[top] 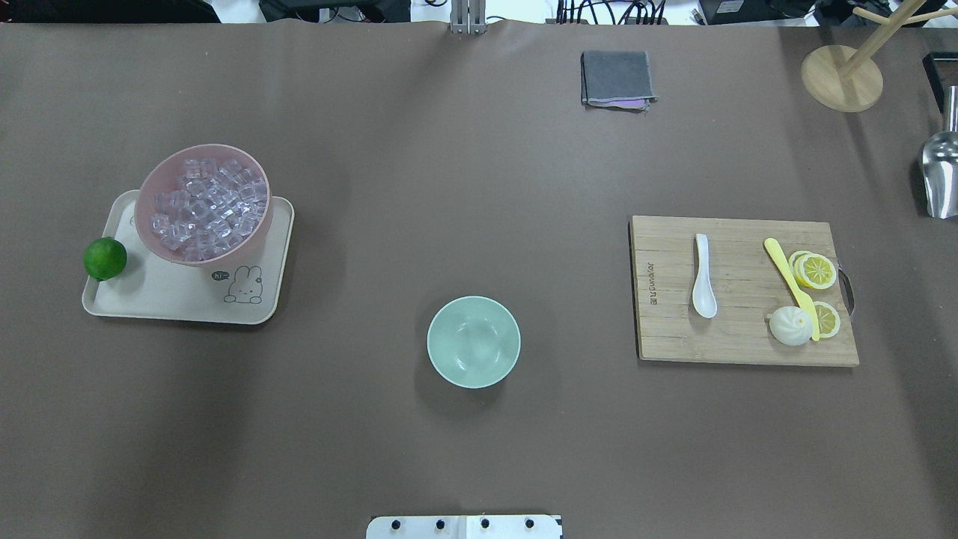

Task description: Put spoon and ice into bowl

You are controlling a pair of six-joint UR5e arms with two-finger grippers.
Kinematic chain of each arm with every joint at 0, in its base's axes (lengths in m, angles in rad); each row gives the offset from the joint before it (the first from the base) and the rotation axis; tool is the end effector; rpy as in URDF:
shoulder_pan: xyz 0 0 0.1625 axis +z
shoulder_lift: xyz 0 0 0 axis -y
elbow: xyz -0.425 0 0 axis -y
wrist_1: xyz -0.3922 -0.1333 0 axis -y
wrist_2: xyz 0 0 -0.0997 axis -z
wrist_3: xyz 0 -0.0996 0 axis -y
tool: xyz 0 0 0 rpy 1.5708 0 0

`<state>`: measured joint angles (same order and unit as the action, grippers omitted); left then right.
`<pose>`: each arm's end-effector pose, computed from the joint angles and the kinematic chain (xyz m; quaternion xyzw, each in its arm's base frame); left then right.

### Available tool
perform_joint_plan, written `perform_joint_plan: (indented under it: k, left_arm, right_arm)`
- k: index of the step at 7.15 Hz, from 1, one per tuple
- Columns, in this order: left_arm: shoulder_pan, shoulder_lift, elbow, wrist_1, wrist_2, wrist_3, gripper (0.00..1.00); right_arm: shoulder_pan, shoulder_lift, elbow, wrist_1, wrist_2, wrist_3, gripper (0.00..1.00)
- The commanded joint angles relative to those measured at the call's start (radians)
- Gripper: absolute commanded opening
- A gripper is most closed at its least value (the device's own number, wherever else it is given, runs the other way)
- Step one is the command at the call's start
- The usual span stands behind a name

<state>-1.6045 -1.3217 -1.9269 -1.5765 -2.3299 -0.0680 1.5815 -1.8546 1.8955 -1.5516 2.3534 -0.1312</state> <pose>-0.0779 -0.3900 0.5931 0.0460 0.3708 -0.0263 0.9272 0.0671 -0.3759 0.6190 0.0547 -0.3783 -0.0671 0.9216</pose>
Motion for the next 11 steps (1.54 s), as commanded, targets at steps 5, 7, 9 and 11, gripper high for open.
perform_joint_plan:
  k: [5,7,9,11]
  left_arm:
    - [0.000,-0.059,0.081,-0.453,0.020,-0.003,0.99]
    - [0.011,-0.045,0.091,-0.664,0.021,-0.027,0.99]
    - [0.085,-0.068,0.082,-0.740,0.020,-0.035,0.99]
    - [0.216,-0.159,0.083,-0.774,0.026,-0.145,0.99]
  right_arm:
    - [-0.002,0.034,-0.003,0.435,0.124,0.045,1.00]
    - [-0.033,0.058,0.007,0.436,0.127,0.126,1.00]
    - [-0.145,0.109,0.081,0.435,0.093,0.368,1.00]
    - [-0.294,0.115,0.181,0.435,-0.017,0.641,1.00]
